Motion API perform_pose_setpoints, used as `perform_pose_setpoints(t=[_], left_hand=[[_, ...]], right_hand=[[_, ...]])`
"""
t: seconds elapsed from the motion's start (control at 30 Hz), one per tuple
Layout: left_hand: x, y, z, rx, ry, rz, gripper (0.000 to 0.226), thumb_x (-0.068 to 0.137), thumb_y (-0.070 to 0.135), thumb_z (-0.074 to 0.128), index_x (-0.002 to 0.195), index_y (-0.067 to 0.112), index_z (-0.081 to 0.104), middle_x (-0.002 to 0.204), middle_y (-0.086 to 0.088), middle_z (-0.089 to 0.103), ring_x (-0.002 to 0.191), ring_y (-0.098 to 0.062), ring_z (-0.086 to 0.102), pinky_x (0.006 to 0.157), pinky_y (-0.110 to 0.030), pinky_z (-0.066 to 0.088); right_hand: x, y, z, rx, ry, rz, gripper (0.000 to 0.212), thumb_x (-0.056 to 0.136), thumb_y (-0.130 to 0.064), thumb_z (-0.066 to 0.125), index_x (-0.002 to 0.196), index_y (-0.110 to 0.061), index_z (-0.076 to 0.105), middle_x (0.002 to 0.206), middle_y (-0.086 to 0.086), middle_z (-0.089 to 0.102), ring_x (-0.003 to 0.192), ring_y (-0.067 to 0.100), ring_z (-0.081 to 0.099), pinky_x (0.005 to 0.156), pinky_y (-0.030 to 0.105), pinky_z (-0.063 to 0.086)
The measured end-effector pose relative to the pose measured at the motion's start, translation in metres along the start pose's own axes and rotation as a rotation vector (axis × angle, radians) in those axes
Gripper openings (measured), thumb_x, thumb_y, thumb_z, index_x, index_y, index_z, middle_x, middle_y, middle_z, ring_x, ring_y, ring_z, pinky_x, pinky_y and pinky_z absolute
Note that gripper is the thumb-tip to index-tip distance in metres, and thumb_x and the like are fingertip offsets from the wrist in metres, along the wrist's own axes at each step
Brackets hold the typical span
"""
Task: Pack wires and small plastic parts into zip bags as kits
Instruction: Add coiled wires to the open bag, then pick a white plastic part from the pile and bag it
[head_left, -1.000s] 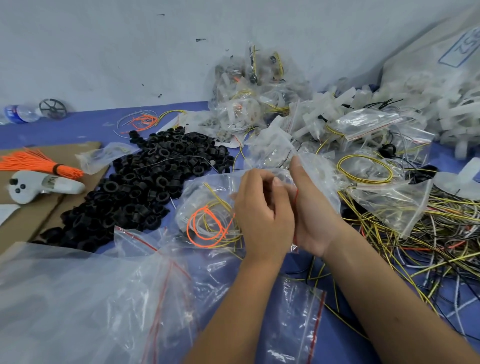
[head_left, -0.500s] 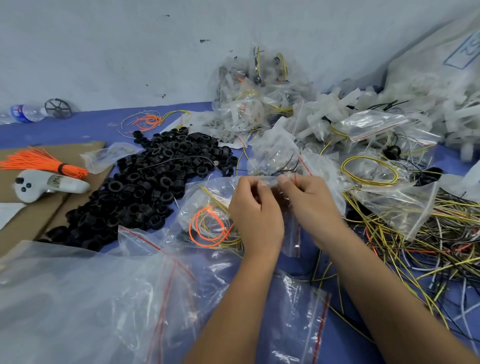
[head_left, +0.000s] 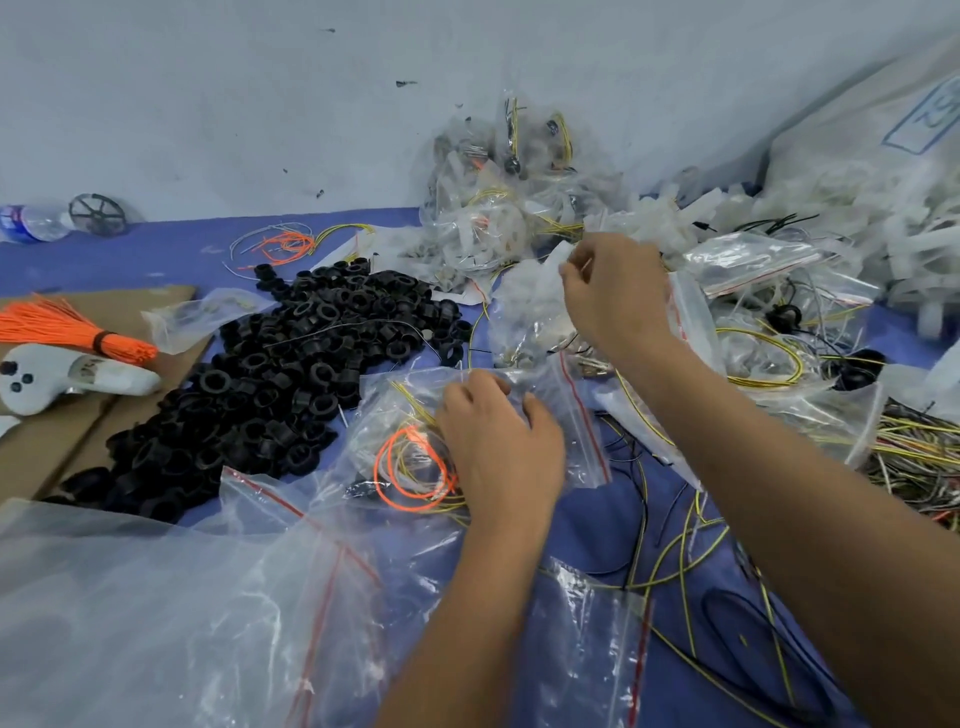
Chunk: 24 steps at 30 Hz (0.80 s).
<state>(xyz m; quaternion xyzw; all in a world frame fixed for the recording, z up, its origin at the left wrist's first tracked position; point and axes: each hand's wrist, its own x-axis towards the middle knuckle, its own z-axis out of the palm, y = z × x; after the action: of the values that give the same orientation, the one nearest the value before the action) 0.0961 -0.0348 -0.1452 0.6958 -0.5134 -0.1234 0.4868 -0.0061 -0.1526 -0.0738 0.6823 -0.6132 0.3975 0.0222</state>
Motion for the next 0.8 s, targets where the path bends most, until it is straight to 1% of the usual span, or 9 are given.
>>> perform_pose_setpoints(t=[0.1,0.17,0.27,0.33,0.4,0.5,0.63,0.73,0.8], left_hand=[[-0.002,0.001,0.002,-0.003,-0.042,0.078,0.025,0.094,0.032,0.064,0.108,0.013,0.056,0.113,-0.005,0.052,0.106,-0.025,0.048,0.094,-0.039,0.04],[-0.002,0.001,0.003,-0.017,-0.056,0.117,0.03,0.093,0.044,0.063,0.105,0.018,0.055,0.107,0.0,0.051,0.1,-0.021,0.048,0.088,-0.036,0.042],[-0.003,0.002,0.005,0.055,-0.107,0.138,0.049,0.084,0.072,0.056,0.099,0.025,0.049,0.1,0.007,0.05,0.094,-0.018,0.05,0.08,-0.034,0.043],[-0.005,0.002,0.007,0.12,-0.136,0.138,0.062,0.075,0.085,0.049,0.098,0.028,0.046,0.098,0.008,0.051,0.094,-0.018,0.051,0.079,-0.036,0.045],[-0.005,0.002,0.008,0.148,-0.144,0.127,0.062,0.072,0.085,0.052,0.096,0.029,0.044,0.096,0.009,0.051,0.093,-0.018,0.051,0.078,-0.037,0.045],[-0.004,-0.001,0.009,0.145,-0.138,0.121,0.049,0.077,0.072,0.061,0.091,0.028,0.043,0.091,0.009,0.05,0.088,-0.018,0.051,0.075,-0.037,0.045],[-0.005,0.002,0.008,0.117,-0.108,0.129,0.056,0.074,0.08,0.056,0.085,0.027,0.042,0.085,0.009,0.05,0.084,-0.019,0.05,0.073,-0.037,0.045],[-0.008,0.005,0.007,0.156,-0.125,0.169,0.063,0.068,0.087,0.051,0.086,0.027,0.041,0.086,0.008,0.049,0.084,-0.019,0.049,0.07,-0.036,0.044],[-0.01,0.005,0.008,0.195,-0.153,0.19,0.061,0.069,0.083,0.056,0.089,0.027,0.042,0.09,0.007,0.05,0.088,-0.02,0.05,0.07,-0.036,0.042]], right_hand=[[0.029,0.012,0.01,-0.126,-0.121,0.023,0.019,0.093,-0.006,0.052,0.095,-0.002,0.071,0.093,0.014,0.069,0.083,0.031,0.061,0.067,0.038,0.049],[0.042,0.022,0.019,-0.243,-0.283,-0.002,0.026,0.091,-0.001,0.052,0.106,-0.005,0.072,0.11,0.014,0.07,0.1,0.032,0.063,0.084,0.04,0.052],[0.046,0.033,0.036,-0.441,-0.616,-0.065,0.036,0.098,-0.015,0.051,0.132,-0.018,0.063,0.139,0.008,0.059,0.131,0.031,0.05,0.114,0.042,0.033],[0.047,0.037,0.047,-0.479,-0.709,-0.062,0.035,0.102,-0.023,0.046,0.135,-0.016,0.058,0.14,0.014,0.054,0.135,0.034,0.041,0.118,0.045,0.019],[0.049,0.04,0.054,-0.481,-0.725,-0.029,0.033,0.1,-0.019,0.044,0.13,-0.012,0.057,0.141,0.02,0.049,0.137,0.037,0.035,0.117,0.046,0.016],[0.047,0.044,0.053,-0.399,-0.636,0.003,0.032,0.1,-0.016,0.042,0.124,-0.012,0.063,0.144,0.022,0.042,0.139,0.041,0.027,0.117,0.049,0.024],[0.037,0.039,0.036,-0.105,-0.219,0.0,0.029,0.103,-0.021,0.05,0.124,-0.016,0.071,0.128,0.018,0.06,0.123,0.037,0.048,0.107,0.04,0.036],[0.023,0.027,0.01,0.171,0.05,0.012,0.023,0.1,-0.017,0.058,0.115,-0.016,0.074,0.105,0.009,0.068,0.096,0.024,0.064,0.089,0.031,0.048],[0.007,0.019,-0.009,0.374,0.158,0.045,0.017,0.096,-0.015,0.061,0.104,-0.016,0.077,0.078,-0.002,0.066,0.069,0.009,0.06,0.07,0.024,0.048]])
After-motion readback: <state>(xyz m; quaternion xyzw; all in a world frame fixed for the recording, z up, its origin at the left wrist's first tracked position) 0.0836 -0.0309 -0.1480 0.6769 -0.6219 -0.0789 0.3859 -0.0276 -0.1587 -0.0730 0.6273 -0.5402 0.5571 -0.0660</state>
